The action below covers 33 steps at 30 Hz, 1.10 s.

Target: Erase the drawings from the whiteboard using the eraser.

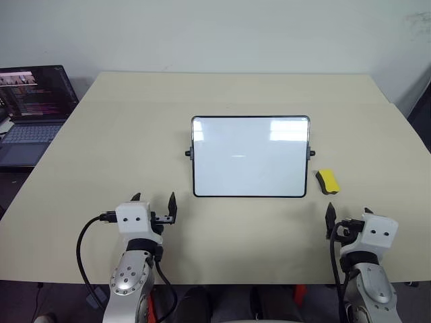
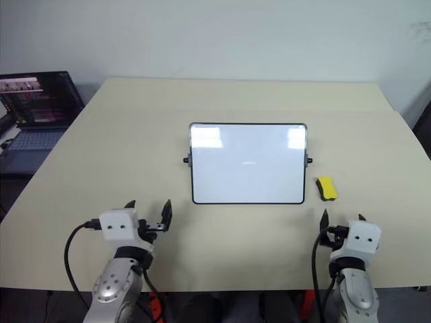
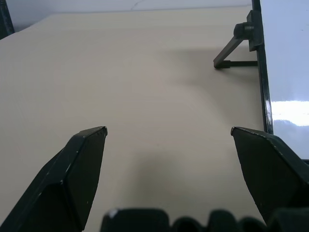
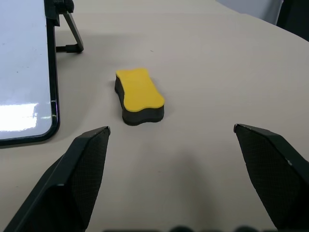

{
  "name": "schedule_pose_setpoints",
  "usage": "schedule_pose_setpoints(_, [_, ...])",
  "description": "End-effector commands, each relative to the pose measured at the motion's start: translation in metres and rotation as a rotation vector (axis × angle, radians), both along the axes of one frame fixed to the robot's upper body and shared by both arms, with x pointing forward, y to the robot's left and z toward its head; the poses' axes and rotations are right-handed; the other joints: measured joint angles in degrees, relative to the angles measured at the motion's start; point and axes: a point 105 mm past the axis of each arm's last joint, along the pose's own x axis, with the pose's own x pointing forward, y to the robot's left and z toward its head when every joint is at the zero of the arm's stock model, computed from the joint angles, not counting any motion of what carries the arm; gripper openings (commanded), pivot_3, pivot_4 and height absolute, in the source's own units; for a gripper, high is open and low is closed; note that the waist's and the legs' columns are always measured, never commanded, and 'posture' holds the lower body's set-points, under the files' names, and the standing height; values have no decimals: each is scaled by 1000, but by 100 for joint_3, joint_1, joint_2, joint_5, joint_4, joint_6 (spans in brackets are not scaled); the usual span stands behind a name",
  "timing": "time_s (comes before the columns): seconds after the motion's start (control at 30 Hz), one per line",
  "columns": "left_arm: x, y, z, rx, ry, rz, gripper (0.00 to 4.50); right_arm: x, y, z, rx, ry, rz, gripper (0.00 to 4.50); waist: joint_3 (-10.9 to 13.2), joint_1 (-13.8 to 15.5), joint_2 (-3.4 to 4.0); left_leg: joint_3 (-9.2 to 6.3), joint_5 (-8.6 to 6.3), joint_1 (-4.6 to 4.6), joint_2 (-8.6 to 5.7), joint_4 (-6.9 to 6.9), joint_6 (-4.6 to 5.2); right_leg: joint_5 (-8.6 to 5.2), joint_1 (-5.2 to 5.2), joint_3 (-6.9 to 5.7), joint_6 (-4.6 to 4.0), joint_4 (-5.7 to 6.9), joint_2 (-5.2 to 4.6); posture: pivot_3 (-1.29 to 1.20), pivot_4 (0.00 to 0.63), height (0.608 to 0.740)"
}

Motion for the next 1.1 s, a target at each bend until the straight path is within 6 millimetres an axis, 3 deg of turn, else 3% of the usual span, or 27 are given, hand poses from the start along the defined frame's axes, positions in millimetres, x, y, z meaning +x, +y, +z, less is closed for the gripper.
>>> schedule_pose_setpoints(0.03, [-3,2,8,32,-40,-7,4500,-1,2,15,-21,-50,11,4471,0,1,0,0,0,0,0,0,0,0,0,0,0,0,0,0,150,740])
schedule_pose_setpoints(0.5, [1,-2,18,52,-75,-66,4500,0,1,9,-26,-3,33,4471,-1,-1,1,1,0,0,0,0,0,0,0,1,0,0,0,0,150,740])
schedule_pose_setpoints(0.63, [14,-5,43,98,-135,-172,4500,7,2,11,-12,38,85,4471,-1,-1,1,-2,1,1,0,1,0,1,0,-3,-1,5,0,0,150,740])
schedule_pose_setpoints(0.77, [35,-5,73,88,-186,-284,4500,26,1,30,-32,39,149,4471,-1,-2,2,-2,2,3,-1,8,-1,2,4,-4,-1,9,3,0,150,740])
schedule_pose_setpoints(0.87, [53,-19,93,101,-217,-410,4500,44,-5,49,-43,10,130,4471,-1,-3,2,-2,3,5,-3,10,-1,4,6,-3,0,9,3,0,150,740])
schedule_pose_setpoints(1.0, [64,-22,105,84,-248,-403,4500,51,-6,58,-42,-6,115,4471,-7,-3,1,-4,3,3,-5,7,-2,4,5,-5,0,8,3,0,150,740])
schedule_pose_setpoints(1.1, [51,-27,98,99,-236,-397,4500,43,-1,63,-16,-25,131,4471,-7,-17,3,-4,0,-12,-2,-4,-9,-8,-8,0,4,0,2,0,150,740])
